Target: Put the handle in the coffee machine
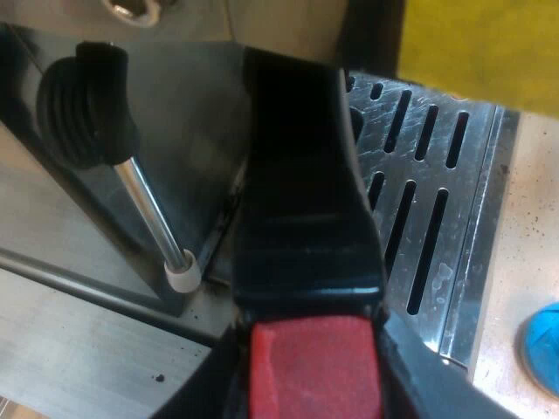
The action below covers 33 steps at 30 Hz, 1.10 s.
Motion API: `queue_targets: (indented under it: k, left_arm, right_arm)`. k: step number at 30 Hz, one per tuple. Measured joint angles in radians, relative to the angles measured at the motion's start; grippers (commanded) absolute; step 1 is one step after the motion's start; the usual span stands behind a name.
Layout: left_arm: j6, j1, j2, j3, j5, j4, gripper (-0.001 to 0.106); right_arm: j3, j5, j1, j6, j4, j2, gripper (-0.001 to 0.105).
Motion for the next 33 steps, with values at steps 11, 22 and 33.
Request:
queue_targets:
  k: [11, 22, 33]
  left_arm:
    - [0.0, 0.0, 0.0, 0.0, 0.0, 0.0, 0.001]
    - [0.0, 0.0, 0.0, 0.0, 0.0, 0.001, 0.001]
    - [0.0, -0.002, -0.015, 0.0, -0.015, 0.014, 0.001]
  right_arm:
    - [0.0, 0.0, 0.0, 0.0, 0.0, 0.0, 0.067]
    - [0.0, 0.0, 0.0, 0.0, 0.0, 0.0, 0.067]
    - [0.0, 0.0, 0.0, 0.0, 0.0, 0.0, 0.067]
